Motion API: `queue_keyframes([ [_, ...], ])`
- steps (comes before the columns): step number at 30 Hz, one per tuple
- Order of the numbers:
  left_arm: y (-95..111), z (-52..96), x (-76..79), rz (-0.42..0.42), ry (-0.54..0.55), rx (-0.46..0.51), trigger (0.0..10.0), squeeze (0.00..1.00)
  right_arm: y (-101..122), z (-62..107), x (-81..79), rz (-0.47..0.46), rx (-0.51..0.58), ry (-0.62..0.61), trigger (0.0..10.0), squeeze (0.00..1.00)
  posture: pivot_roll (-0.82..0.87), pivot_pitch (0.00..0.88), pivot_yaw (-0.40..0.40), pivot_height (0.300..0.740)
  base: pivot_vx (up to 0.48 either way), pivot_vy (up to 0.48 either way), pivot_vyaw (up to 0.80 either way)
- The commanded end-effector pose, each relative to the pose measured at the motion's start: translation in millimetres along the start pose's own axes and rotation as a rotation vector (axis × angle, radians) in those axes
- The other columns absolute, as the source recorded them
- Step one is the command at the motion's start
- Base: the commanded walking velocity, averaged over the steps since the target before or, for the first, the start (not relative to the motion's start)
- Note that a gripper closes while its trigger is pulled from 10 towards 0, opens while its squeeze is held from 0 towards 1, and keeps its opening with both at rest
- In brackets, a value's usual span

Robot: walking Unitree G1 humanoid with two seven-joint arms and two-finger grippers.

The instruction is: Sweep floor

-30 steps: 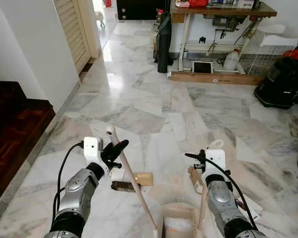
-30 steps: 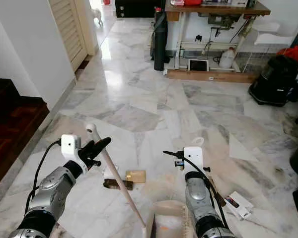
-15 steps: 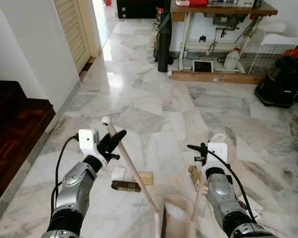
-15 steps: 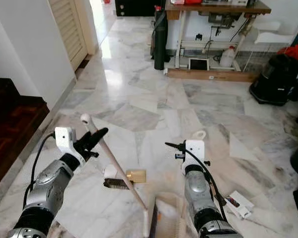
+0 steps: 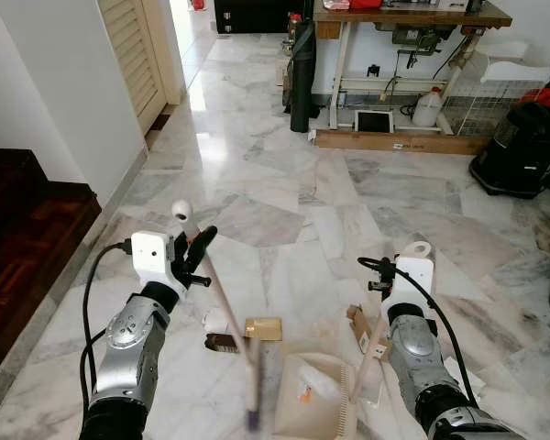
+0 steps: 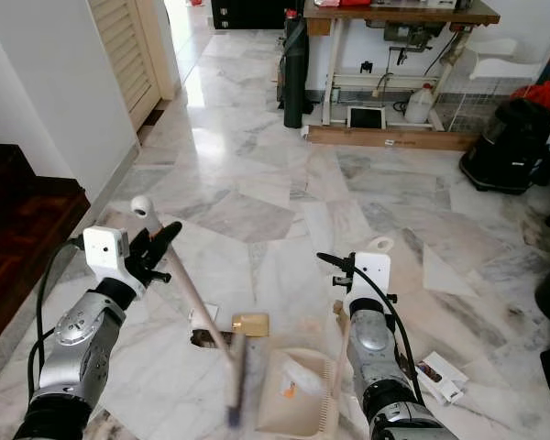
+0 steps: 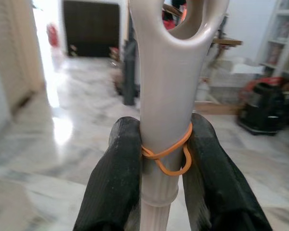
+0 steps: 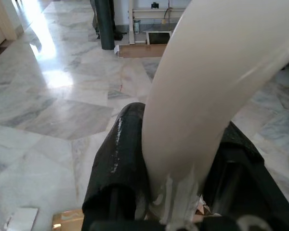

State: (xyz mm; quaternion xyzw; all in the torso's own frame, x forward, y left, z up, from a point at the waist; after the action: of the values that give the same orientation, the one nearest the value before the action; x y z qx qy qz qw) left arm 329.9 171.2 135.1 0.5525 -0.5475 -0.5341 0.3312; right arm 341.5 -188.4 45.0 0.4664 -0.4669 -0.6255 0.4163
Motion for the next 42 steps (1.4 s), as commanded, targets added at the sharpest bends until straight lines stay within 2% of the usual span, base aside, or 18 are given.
queue_keyframes([
  [1,17,-2.9,-5.7,-0.035,0.027,0.074,10.0,0.0,25,-9.0,-8.3,-0.029,0.101,0.024,10.0,0.0,0.11,0.0,0.019,0.74,0.0,0.0,0.0],
  [7,24,-3.2,-8.8,-0.115,0.061,0.091,10.0,0.0,40,-12.9,-13.4,-0.083,0.16,0.035,10.0,0.0,0.1,0.0,0.029,0.74,0.0,0.0,0.0],
  [12,23,-0.2,-2.3,-0.194,0.057,0.091,10.0,0.0,52,-10.8,-17.0,-0.113,0.224,0.061,10.0,0.0,0.09,0.0,0.018,0.74,0.0,0.0,0.0],
  [18,21,3.9,6.2,-0.167,0.071,0.09,10.0,0.0,63,-2.2,-15.3,-0.145,0.287,0.086,10.0,0.0,0.09,0.0,0.002,0.74,0.0,0.0,0.0],
  [24,19,5.9,11.1,-0.16,0.082,0.088,10.0,0.0,67,5.0,-14.6,-0.142,0.301,0.105,10.0,0.0,0.09,0.0,-0.014,0.74,0.0,0.0,0.0],
  [29,17,6.5,13.1,-0.155,0.088,0.085,10.0,0.0,73,9.9,-12.4,-0.142,0.309,0.116,10.0,0.0,0.08,0.0,-0.02,0.74,0.0,0.0,0.61],
  [42,16,7.4,18.5,-0.148,0.068,0.085,10.0,0.0,72,16.6,-15.0,-0.152,0.282,0.12,10.0,0.0,0.07,0.0,-0.004,0.74,0.0,0.0,0.64],
])
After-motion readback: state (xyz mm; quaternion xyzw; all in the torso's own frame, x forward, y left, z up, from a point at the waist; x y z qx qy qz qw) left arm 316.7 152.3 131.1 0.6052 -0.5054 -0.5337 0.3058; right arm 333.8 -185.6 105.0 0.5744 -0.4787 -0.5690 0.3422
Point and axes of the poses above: a point about 5 cm out from each wrist's last joint towards the gripper, its own z axis pointing back from the gripper into the wrist, its own y axis along the axis of the wrist's last joint, x = y × z, the point moved 2 cm from there along -z, pointing out of the wrist towards the gripper, and after that the axes turned 15 degrees about -z, right-handed, at the moved point
